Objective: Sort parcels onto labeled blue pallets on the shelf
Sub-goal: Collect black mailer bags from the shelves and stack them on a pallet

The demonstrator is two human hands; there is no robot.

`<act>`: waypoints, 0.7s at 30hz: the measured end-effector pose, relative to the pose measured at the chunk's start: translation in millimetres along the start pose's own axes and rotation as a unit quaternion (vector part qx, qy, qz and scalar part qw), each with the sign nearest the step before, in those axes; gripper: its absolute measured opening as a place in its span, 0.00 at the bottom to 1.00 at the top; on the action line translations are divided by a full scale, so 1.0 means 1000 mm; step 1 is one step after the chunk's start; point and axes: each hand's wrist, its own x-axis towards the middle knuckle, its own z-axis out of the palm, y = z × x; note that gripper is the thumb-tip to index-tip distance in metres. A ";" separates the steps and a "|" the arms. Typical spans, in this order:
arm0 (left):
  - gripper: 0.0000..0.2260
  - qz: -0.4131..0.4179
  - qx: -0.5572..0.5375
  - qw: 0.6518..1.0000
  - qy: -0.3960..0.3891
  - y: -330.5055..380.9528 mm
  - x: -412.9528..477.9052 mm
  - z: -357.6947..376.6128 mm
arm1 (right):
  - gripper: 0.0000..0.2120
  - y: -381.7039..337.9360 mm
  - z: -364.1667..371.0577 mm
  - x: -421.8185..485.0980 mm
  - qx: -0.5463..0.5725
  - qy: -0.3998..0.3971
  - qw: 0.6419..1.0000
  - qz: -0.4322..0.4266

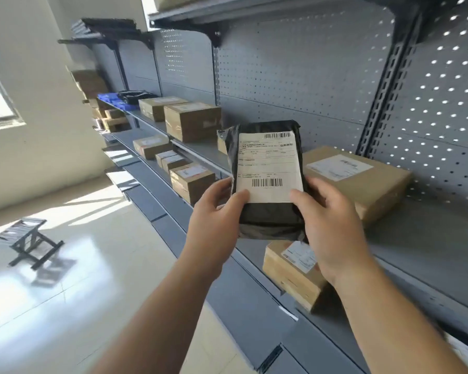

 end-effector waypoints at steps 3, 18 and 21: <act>0.20 0.000 -0.005 0.999 0.049 -0.007 0.014 -0.059 | 0.15 0.006 0.066 0.011 0.017 -0.038 0.999 0.004; 0.13 -0.048 0.005 0.969 0.244 -0.055 0.117 -0.254 | 0.09 0.070 0.317 0.101 0.073 -0.206 0.972 0.090; 0.18 -0.054 0.018 0.959 0.277 -0.061 0.160 -0.278 | 0.11 0.088 0.360 0.139 0.087 -0.239 0.961 0.107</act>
